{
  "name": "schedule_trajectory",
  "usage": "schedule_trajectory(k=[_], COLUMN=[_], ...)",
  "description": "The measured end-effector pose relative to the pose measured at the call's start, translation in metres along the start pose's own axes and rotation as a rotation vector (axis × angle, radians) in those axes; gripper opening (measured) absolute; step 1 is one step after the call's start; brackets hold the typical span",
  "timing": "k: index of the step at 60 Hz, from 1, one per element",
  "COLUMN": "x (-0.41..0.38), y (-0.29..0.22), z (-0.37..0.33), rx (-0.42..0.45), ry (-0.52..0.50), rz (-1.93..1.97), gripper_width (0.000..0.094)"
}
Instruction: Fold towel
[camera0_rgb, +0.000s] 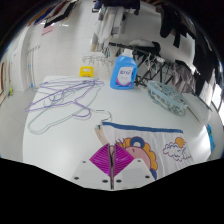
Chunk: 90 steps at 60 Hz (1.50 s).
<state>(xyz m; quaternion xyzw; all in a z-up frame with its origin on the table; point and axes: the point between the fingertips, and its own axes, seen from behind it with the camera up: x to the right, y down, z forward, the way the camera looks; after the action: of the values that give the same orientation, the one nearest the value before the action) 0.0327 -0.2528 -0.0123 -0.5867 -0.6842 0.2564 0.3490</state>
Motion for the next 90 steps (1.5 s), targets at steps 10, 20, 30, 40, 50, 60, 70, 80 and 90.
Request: schedule_trajectory(k=[10,20,30,40,50,60,70,80,90], x=[0.006,0.054,0.137,0.209,0.242,0.24,0.243,0.28,0.312], y=[-0.015,-0.057,-0.07,-0.036,-0.006,-0.001,-0.005,0.015,0.04], z=[-0.017,-0.057,-0.076,-0.065,-0.044,-0.086,-0.194,-0.304,-0.371], rx=[0.003,0.087,0.132,0.093,0.052,0.042,0.085,0.066,0.066], ry=[-0.077,-0.097,-0.042,0.031,0.097,0.035,-0.031,0.0,0.035], rz=[0.031,0.109,0.113,0.102,0.071,0.097,0.119,0.158,0.204], gripper_width=[0.0011,0.0011,0.0022,0.0029,0.0862,0.0849,0.0844,0.0847,0.0851])
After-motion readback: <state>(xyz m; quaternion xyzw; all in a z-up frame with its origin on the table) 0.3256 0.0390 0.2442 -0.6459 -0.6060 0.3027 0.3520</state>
